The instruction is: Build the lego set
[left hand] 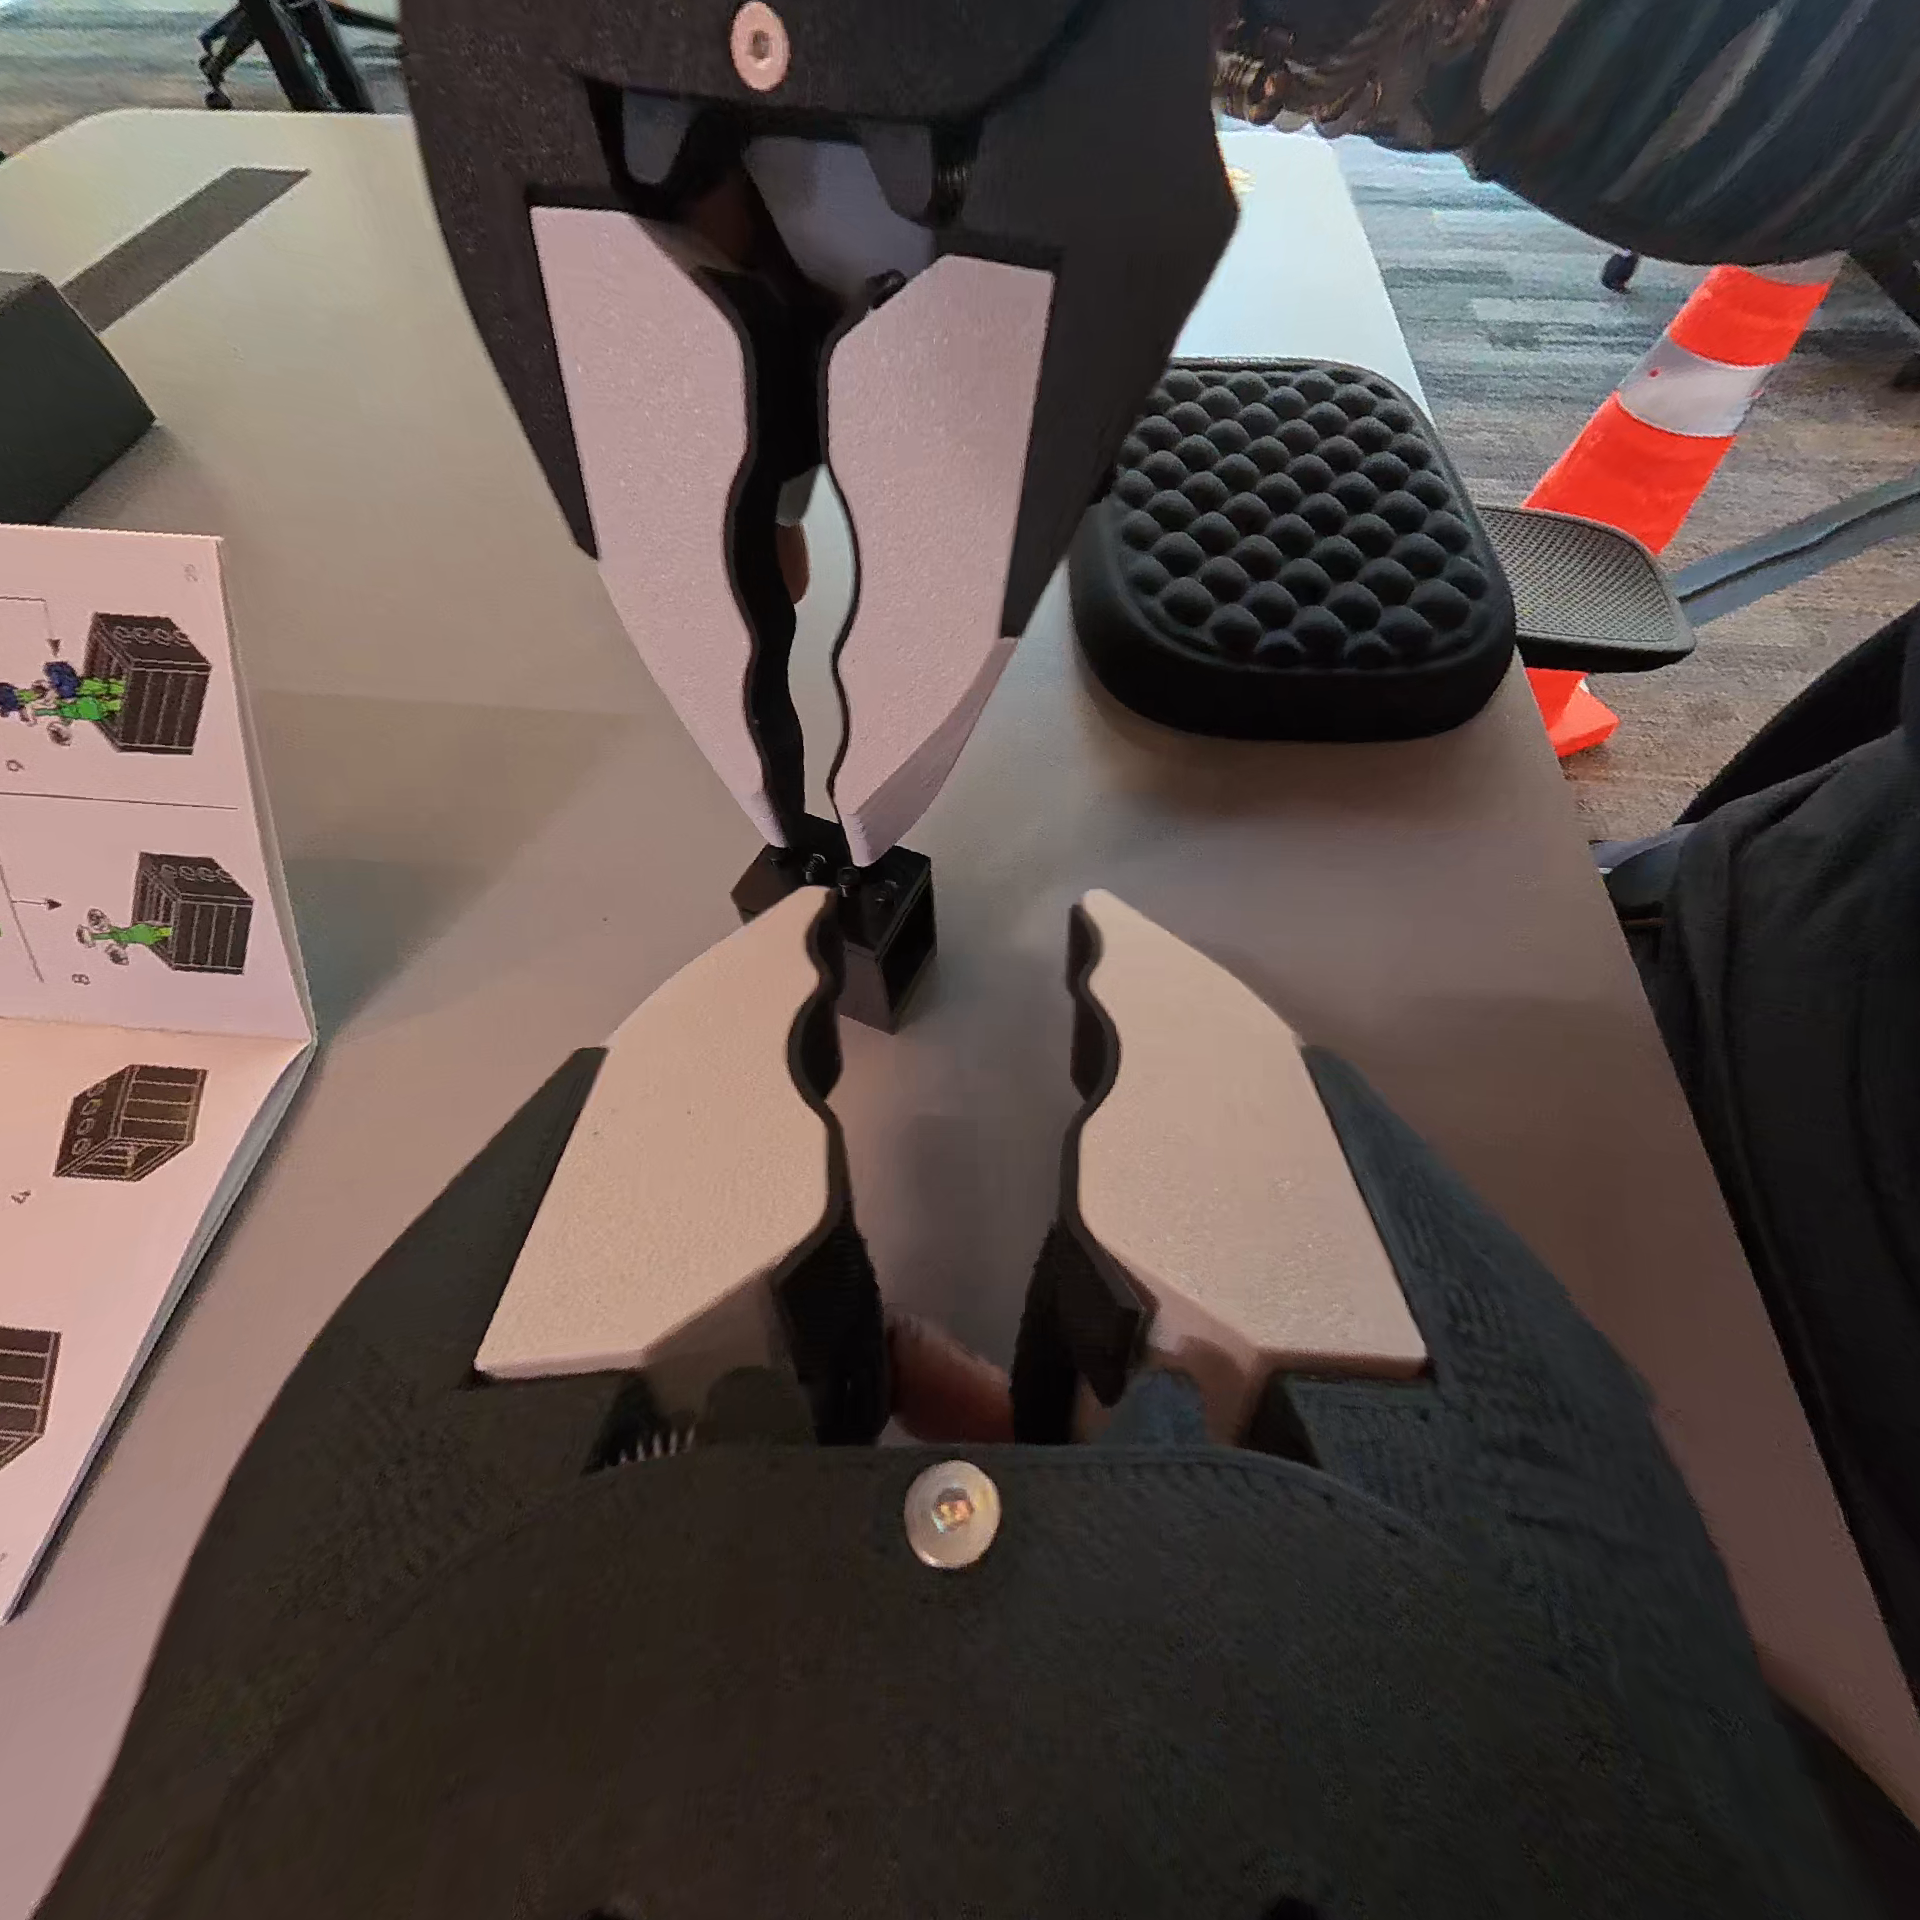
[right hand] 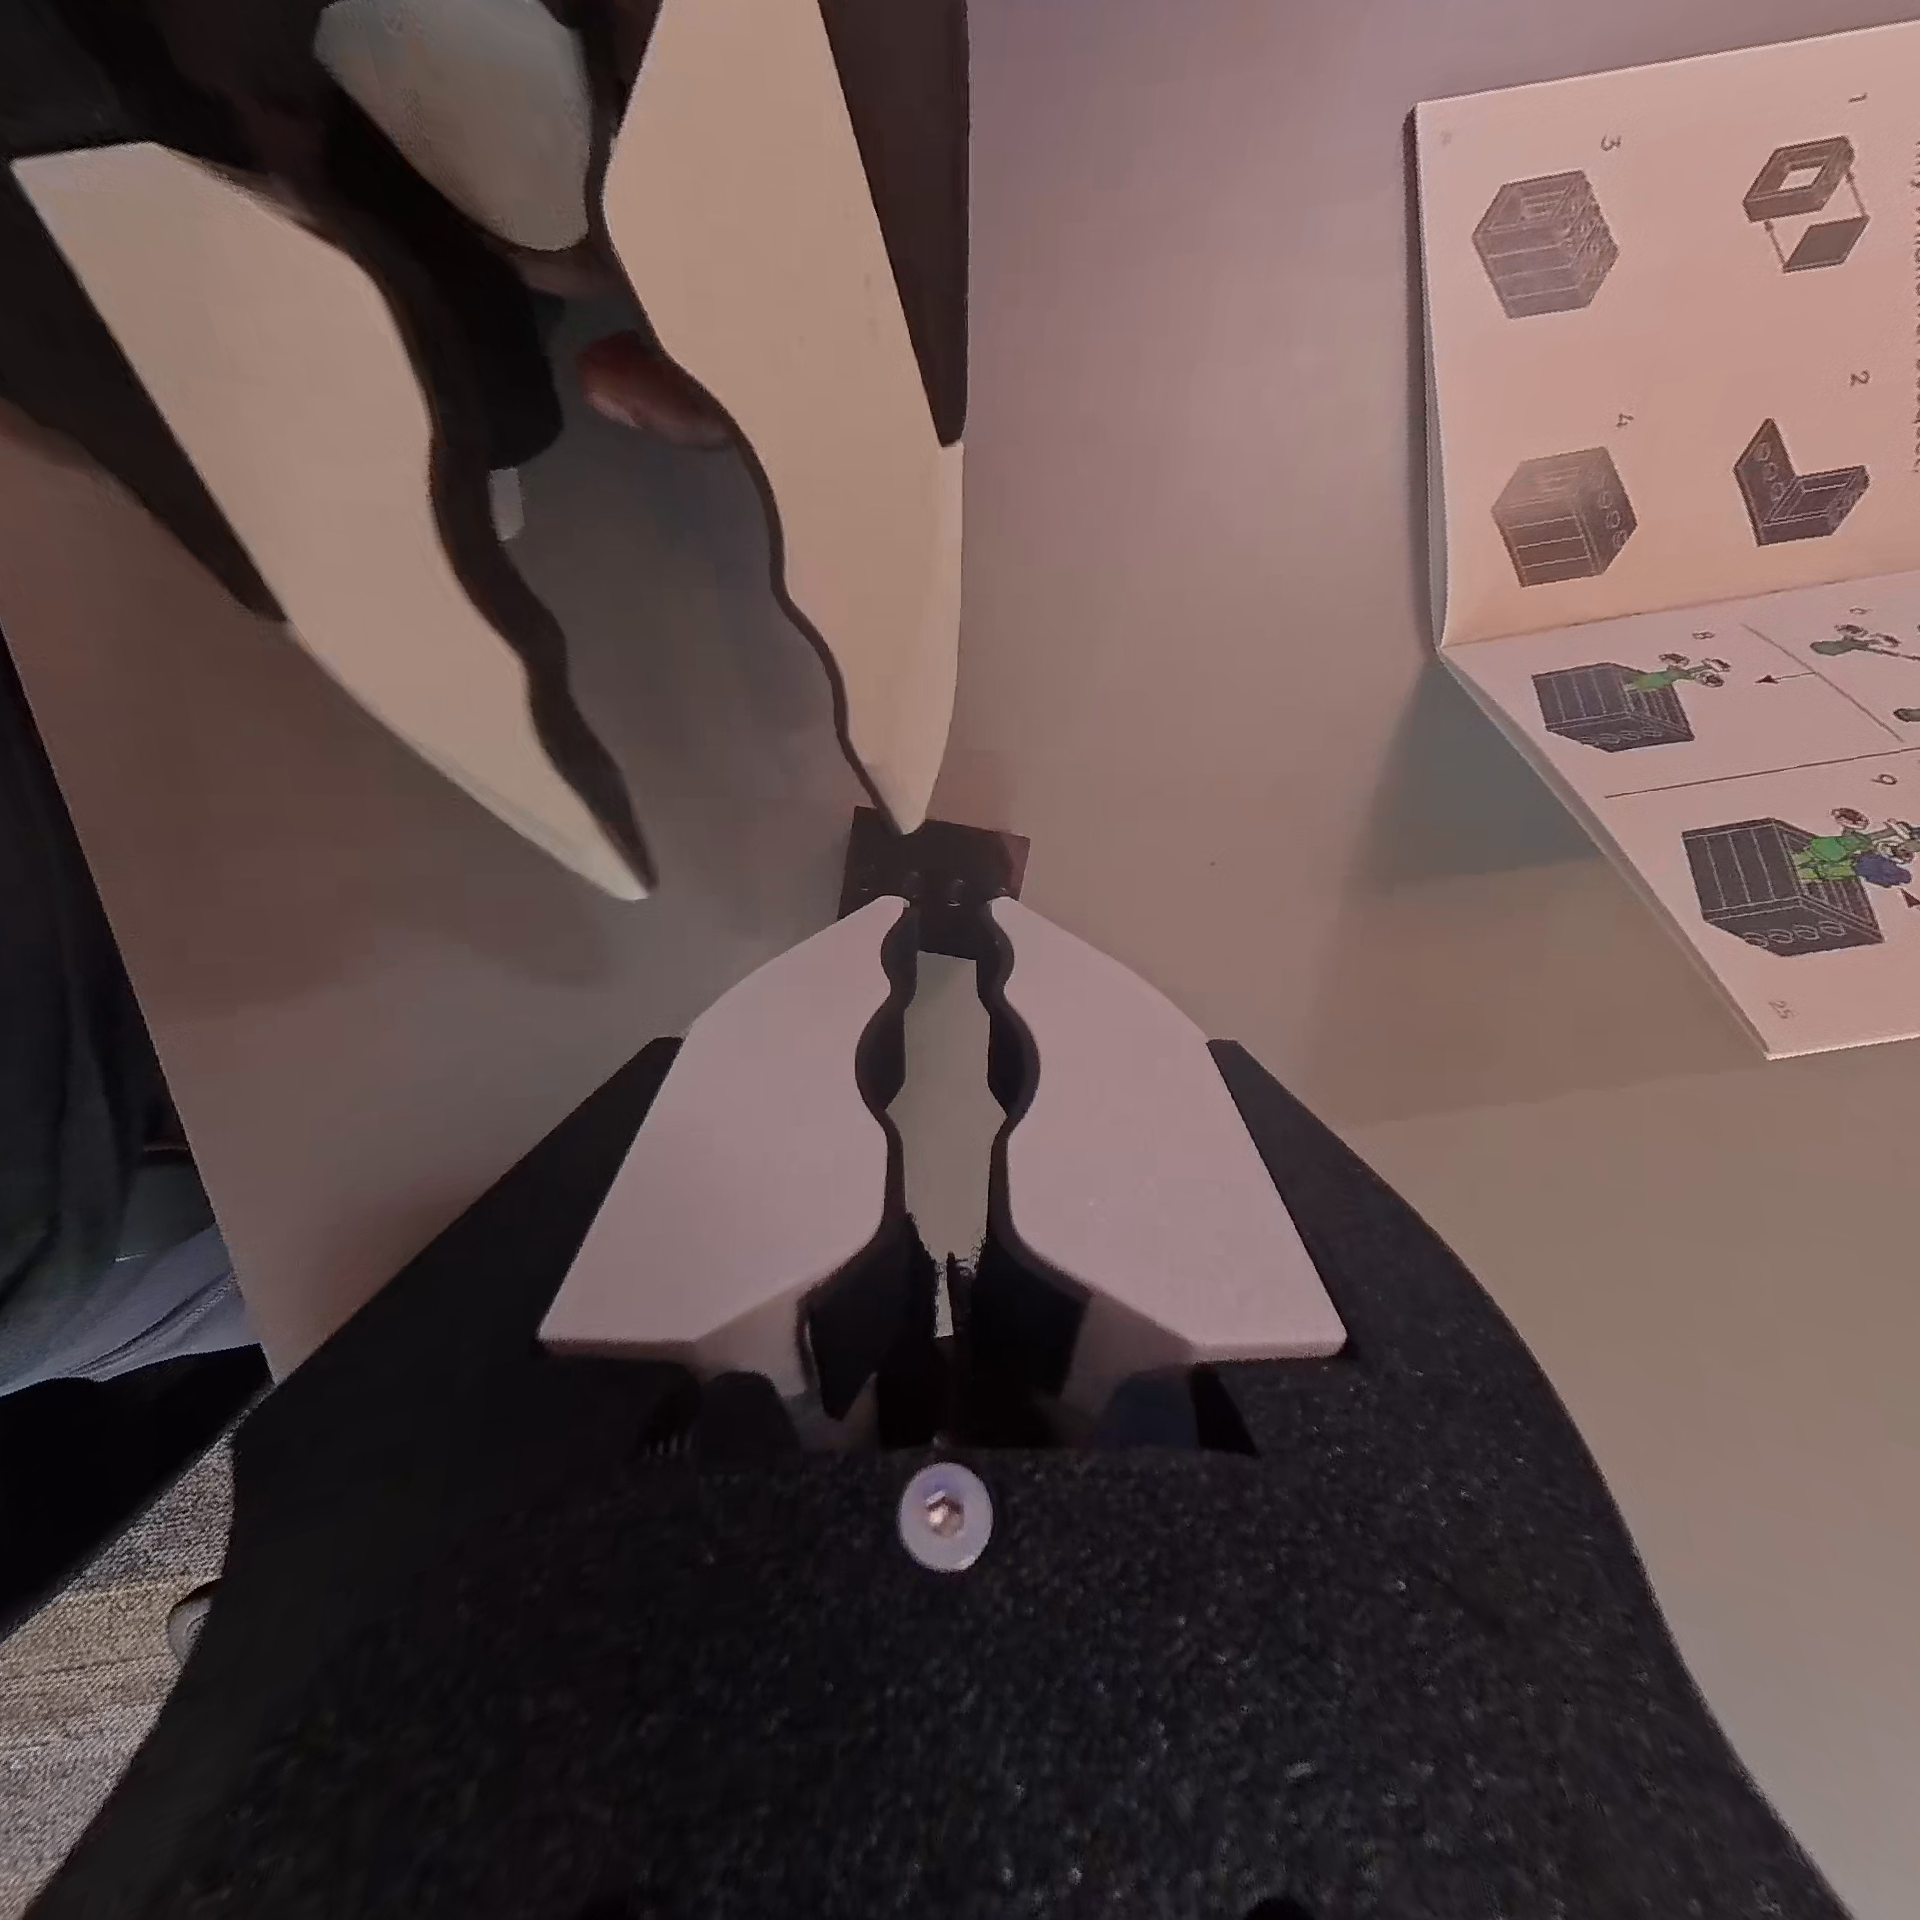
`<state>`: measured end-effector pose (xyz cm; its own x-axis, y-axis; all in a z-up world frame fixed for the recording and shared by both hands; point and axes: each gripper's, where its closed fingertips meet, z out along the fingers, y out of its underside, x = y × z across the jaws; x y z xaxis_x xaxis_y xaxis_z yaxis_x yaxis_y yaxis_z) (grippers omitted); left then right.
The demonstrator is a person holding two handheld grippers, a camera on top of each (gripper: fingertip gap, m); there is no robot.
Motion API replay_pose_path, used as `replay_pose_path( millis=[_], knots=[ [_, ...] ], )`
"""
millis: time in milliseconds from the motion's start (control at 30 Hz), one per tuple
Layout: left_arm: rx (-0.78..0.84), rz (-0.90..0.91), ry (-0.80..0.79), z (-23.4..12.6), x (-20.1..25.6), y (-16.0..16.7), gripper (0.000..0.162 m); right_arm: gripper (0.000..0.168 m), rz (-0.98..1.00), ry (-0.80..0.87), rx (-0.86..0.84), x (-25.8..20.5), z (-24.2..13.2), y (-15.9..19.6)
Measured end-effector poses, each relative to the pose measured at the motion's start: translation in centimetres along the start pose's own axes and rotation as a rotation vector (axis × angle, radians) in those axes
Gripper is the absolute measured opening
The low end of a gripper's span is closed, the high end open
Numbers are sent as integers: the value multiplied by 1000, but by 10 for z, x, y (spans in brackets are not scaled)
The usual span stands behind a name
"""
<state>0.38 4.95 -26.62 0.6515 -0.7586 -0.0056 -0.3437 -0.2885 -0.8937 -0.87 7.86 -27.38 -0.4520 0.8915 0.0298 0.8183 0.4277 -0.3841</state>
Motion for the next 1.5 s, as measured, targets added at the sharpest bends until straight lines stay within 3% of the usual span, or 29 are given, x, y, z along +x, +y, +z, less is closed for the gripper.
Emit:
replay_pose_path(
  millis=[133,267,433,1500],
  knots=[
    [-2,-53,-70,-1,-12,0,15,10,-10,17,2,0,0,0],
    [43,-109,-130,-5,-24,-6,1,9,14,13,15,-1,1,0],
    [-45,-132,-121,4,-24,4,0,9,13,16,14,-2,1,-1],
    [-134,-282,-79,9,-23,5,1,1,119,49,-28,0,3,-1]
  ],
)
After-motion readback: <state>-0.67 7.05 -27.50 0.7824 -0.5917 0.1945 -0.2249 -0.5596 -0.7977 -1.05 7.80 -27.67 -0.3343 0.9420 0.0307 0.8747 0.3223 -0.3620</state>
